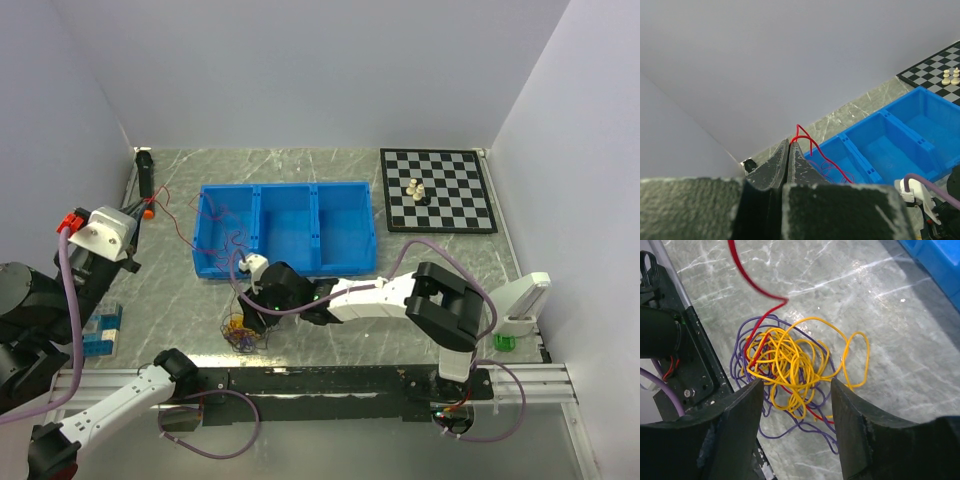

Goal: Untangle the cables

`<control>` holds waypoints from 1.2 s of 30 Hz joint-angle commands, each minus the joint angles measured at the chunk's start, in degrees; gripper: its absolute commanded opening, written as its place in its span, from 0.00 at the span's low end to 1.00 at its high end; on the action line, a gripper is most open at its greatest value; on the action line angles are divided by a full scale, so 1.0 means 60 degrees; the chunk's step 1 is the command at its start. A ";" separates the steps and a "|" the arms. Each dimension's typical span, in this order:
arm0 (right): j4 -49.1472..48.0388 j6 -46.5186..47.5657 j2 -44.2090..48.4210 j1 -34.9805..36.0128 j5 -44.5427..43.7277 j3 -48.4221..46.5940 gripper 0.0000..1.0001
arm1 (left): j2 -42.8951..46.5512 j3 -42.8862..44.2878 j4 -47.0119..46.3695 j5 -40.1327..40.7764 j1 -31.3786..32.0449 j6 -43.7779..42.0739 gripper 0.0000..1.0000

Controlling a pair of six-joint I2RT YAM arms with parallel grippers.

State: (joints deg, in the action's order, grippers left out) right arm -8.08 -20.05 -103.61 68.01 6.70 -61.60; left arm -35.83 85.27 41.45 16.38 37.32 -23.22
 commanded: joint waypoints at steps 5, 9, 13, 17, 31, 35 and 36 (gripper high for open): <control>-0.0851 -0.0568 -0.0676 0.0106 0.0787 -0.0310 0.46 | -0.0048 0.0070 -0.0302 0.0141 -0.0024 -0.0099 0.01; -0.1057 -0.0890 -0.0383 0.0106 0.0862 0.0188 0.16 | -0.0063 0.0011 -0.0507 0.0155 -0.0024 -0.0099 0.01; -0.0794 -0.1300 0.0568 0.0164 0.0233 0.1080 0.00 | -0.0194 0.0099 -0.0887 0.0301 -0.0024 -0.0201 0.01; -0.0106 -0.1915 0.2015 0.0354 -0.0689 0.2325 0.00 | -0.0355 0.0070 -0.2246 0.1061 -0.0038 -0.0931 0.01; 0.3953 -0.5811 0.4055 0.2083 -0.4382 0.4495 0.00 | -0.2258 0.2236 -0.8782 0.2632 -0.0038 -0.4141 0.01; 0.4319 -0.6383 0.4319 0.2113 -0.4661 0.4759 0.00 | -0.2830 0.2895 -0.9821 0.2382 -0.0038 -0.4756 0.01; 0.4436 -0.6544 0.4363 0.2113 -0.4734 0.4817 0.00 | -0.3005 0.3085 -0.9983 0.2324 -0.0024 -0.5004 0.01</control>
State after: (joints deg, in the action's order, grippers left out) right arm 10.26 -53.49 -78.91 80.12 -17.76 -35.18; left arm -51.44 98.56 -3.81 30.87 37.32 -46.59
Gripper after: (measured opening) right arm 0.020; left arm 0.015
